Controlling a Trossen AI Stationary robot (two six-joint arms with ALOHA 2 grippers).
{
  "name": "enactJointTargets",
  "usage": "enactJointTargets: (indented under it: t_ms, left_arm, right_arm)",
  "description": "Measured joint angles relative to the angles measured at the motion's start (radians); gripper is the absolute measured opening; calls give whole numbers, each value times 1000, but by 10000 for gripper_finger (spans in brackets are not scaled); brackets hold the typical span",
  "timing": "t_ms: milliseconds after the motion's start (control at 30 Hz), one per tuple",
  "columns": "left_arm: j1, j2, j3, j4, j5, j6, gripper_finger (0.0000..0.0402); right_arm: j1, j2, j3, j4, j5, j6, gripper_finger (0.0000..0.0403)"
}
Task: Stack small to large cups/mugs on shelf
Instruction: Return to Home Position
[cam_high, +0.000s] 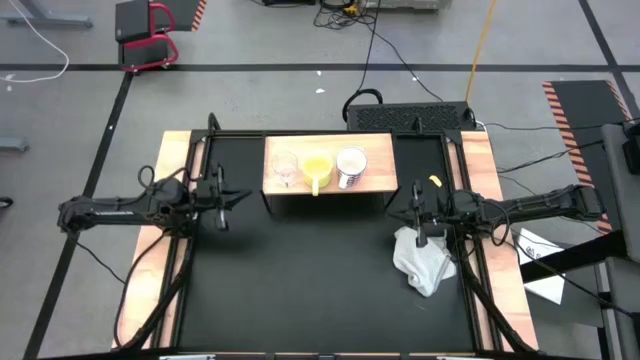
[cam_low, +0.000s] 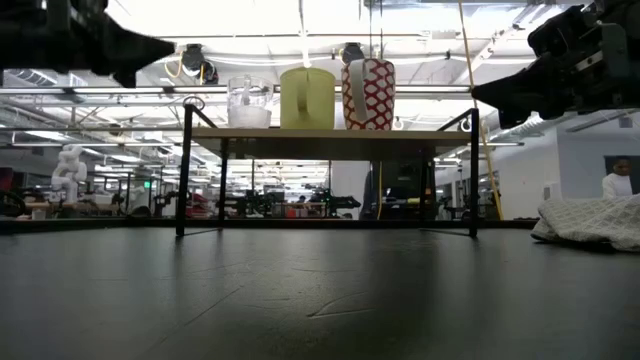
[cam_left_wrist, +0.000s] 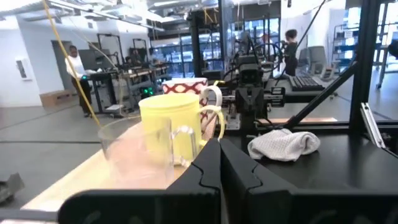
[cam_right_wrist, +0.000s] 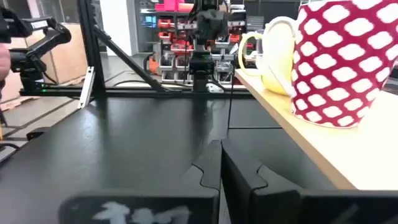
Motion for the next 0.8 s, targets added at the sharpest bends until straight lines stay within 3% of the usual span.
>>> enactJointTargets:
  t_ms: [233,367,800]
  left_arm:
    - [0,-92,-122,31,-19,-14,0]
    - [0,-109,-154,28,-14,-8,0]
    - [0,-108,-157,-32,249,82,0]
  right_arm:
    - [-1,1,0,8,140,-8,0]
    - [-1,0,0,8,158,-33,0]
    - [-1,0,0,11,157,-117,0]
